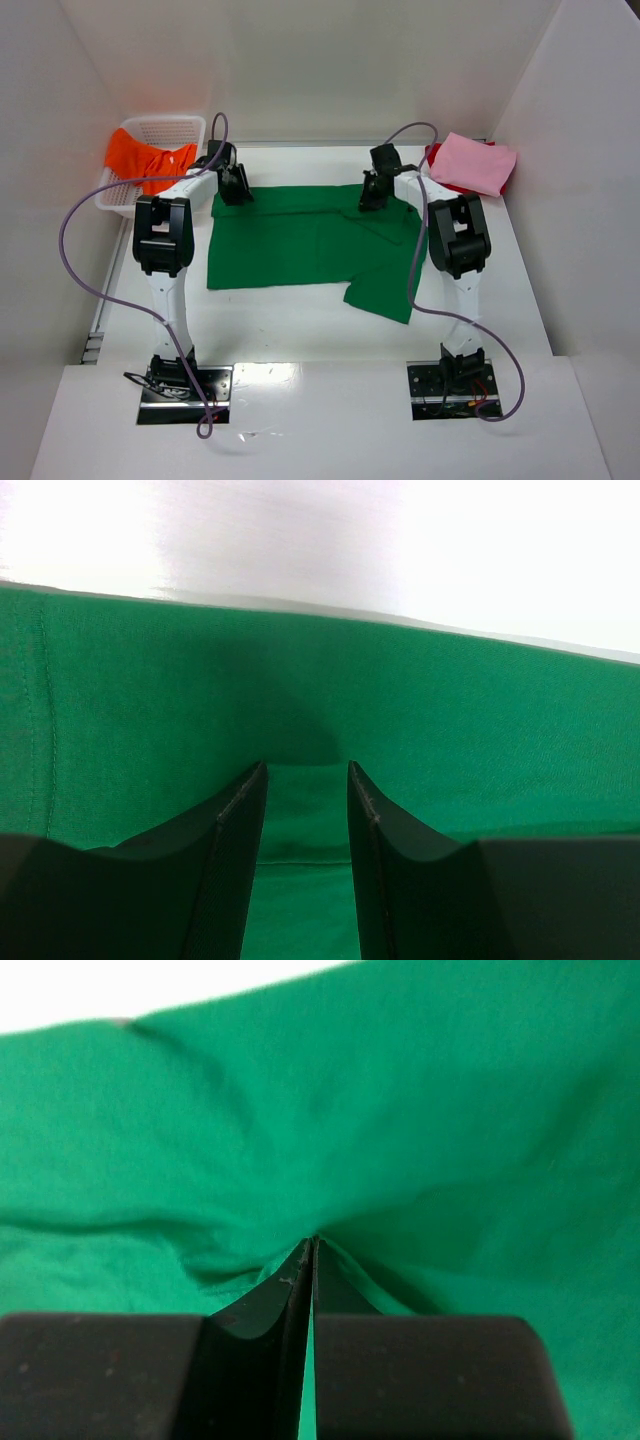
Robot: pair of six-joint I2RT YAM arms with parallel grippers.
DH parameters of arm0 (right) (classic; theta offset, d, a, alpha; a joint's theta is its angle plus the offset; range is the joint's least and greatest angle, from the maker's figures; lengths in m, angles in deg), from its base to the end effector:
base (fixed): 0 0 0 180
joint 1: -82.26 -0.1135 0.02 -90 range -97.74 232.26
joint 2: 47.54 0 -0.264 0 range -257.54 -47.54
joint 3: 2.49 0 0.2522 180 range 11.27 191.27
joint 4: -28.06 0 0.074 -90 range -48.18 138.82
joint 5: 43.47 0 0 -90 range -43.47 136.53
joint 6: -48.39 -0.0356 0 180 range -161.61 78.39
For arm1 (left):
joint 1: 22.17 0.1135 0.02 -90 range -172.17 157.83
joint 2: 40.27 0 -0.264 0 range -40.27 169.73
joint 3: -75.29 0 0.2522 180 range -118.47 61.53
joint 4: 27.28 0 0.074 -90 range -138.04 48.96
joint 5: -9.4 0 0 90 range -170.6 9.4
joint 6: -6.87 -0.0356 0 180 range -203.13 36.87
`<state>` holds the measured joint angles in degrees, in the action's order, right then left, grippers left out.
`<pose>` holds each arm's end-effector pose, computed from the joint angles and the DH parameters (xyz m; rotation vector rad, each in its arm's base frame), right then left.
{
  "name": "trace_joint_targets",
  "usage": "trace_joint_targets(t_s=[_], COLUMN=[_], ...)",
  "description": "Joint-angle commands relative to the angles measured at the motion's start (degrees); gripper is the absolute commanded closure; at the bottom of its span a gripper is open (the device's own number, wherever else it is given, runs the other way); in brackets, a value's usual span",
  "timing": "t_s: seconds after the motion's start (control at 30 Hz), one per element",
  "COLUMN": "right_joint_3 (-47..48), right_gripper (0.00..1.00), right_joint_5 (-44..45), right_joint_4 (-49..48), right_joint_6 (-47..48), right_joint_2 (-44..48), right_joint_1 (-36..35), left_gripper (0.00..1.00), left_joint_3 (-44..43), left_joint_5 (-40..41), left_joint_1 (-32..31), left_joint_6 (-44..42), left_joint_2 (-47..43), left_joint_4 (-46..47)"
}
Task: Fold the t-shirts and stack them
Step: Fold the flattened tshirt in 1/3 of the way
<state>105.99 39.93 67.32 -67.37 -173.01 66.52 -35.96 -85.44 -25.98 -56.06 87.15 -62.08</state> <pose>0.4562 0.1328 0.1639 0.1817 2.5932 0.4195 0.4903 -0.0357 0.1679 -0.4647 2.4425 -0.3358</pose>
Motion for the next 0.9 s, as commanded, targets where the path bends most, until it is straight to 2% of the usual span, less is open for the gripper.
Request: trace_joint_targets(t_s=[0.0, 0.23, 0.37, 0.53, 0.63, 0.8, 0.87], right_joint_3=[-4.0, -8.3, -10.3, -12.3, -11.6, -10.3, -10.3], right_gripper=[0.97, 0.97, 0.94, 0.81, 0.78, 0.74, 0.66], right_joint_5=[-2.3, -4.0, -5.5, -5.1, -1.1, 1.4, 4.7], right_joint_4=[-0.9, -0.9, -0.4, 0.3, 0.9, 1.6, 2.4], right_joint_6=[-1.1, -2.9, -4.4, -5.3, -5.3, -4.7, -4.2], right_joint_2=[6.6, 10.6, 11.9, 15.6, 18.7, 20.6, 20.6], right_joint_1=[-2.1, -5.4, -7.1, -8.2, -8.2, -5.5, -4.7], left_gripper=[0.54, 0.54, 0.54, 0.54, 0.54, 0.47, 0.4], left_joint_3=[-0.9, -0.9, -0.9, -1.5, -2.1, -3.2, -3.2], left_joint_5=[-0.3, -0.9, -0.9, -0.9, -1.5, -2.6, -2.6], left_joint_1=[0.4, 0.4, 0.4, 0.4, 0.4, 0.4, 0.4], left_joint_6=[-1.1, -1.1, -1.1, -1.6, -1.6, -2.1, -2.1], left_joint_2=[1.9, 2.4, 2.4, 2.4, 1.9, 0.6, -0.1], left_joint_4=[-0.6, -0.6, -0.6, -0.6, -0.6, -1.1, -1.1])
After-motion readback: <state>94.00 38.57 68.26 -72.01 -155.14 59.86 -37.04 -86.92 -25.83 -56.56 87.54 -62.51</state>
